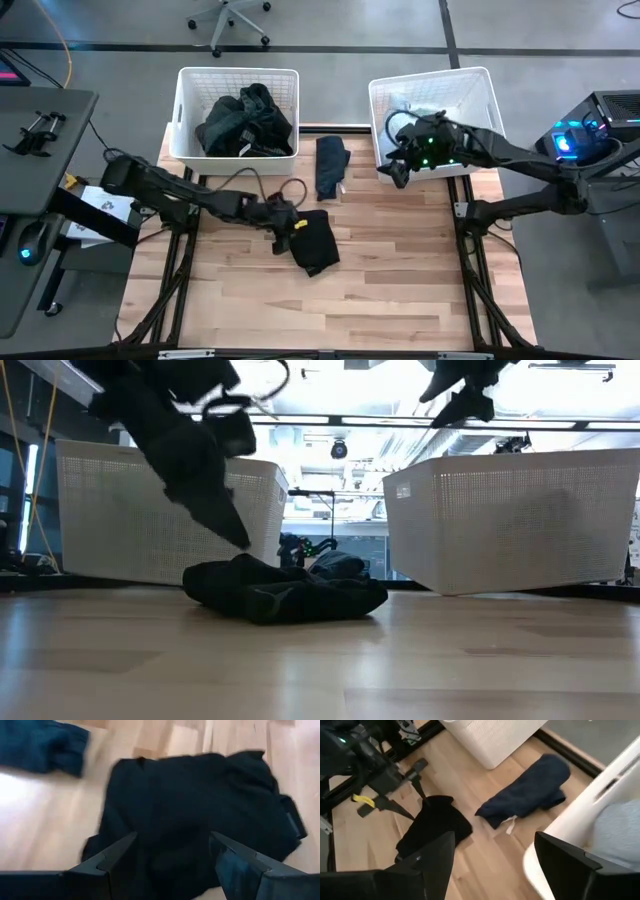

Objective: Sort clothes
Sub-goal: Put the black shirt into the left white laundry organizer

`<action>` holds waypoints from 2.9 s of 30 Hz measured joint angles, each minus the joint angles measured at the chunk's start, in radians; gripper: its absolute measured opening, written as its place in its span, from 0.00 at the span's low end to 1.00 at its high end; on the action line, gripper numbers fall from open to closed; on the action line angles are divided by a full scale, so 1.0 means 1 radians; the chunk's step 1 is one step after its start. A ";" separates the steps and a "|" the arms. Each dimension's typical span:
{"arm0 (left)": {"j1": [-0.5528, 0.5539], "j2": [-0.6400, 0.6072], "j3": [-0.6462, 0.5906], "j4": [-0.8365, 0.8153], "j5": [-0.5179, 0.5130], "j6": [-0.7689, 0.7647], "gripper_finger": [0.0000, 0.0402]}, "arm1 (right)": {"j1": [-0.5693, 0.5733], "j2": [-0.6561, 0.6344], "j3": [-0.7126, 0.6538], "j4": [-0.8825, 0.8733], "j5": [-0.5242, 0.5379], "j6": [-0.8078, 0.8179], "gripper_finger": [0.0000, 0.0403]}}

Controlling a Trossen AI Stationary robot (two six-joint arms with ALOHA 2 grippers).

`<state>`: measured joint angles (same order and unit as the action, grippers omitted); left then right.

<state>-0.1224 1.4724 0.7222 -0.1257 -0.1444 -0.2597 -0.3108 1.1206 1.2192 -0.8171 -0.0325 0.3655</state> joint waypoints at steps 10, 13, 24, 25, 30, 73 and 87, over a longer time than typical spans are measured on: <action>-0.006 0.247 0.045 0.078 0.009 0.000 0.55 | 0.082 0.000 -0.056 0.133 0.005 0.083 0.65; -0.016 0.293 0.049 0.067 0.005 -0.001 0.47 | 0.107 0.000 -0.056 0.201 0.005 0.082 0.65; -0.035 0.231 0.040 -0.005 0.089 -0.214 0.05 | 0.157 0.000 -0.056 0.276 0.091 0.020 0.65; -0.035 0.204 0.039 -0.017 0.094 -0.236 0.04 | 0.157 0.000 -0.056 0.276 0.093 0.013 0.65; -0.040 0.029 0.036 -0.103 0.049 -0.306 0.02 | 0.145 0.010 -0.056 0.307 0.121 -0.054 0.65; 0.929 -0.234 0.633 -1.089 -0.190 0.175 0.01 | 0.112 0.099 -0.056 0.432 0.131 -0.029 0.65; 1.058 -0.181 0.484 -1.012 -0.184 0.165 0.13 | 0.115 0.099 -0.056 0.433 0.131 0.020 0.65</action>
<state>0.9360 1.2913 1.2064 -1.1379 -0.3288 -0.0952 -0.1959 1.2194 1.1633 -0.3843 0.0982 0.3850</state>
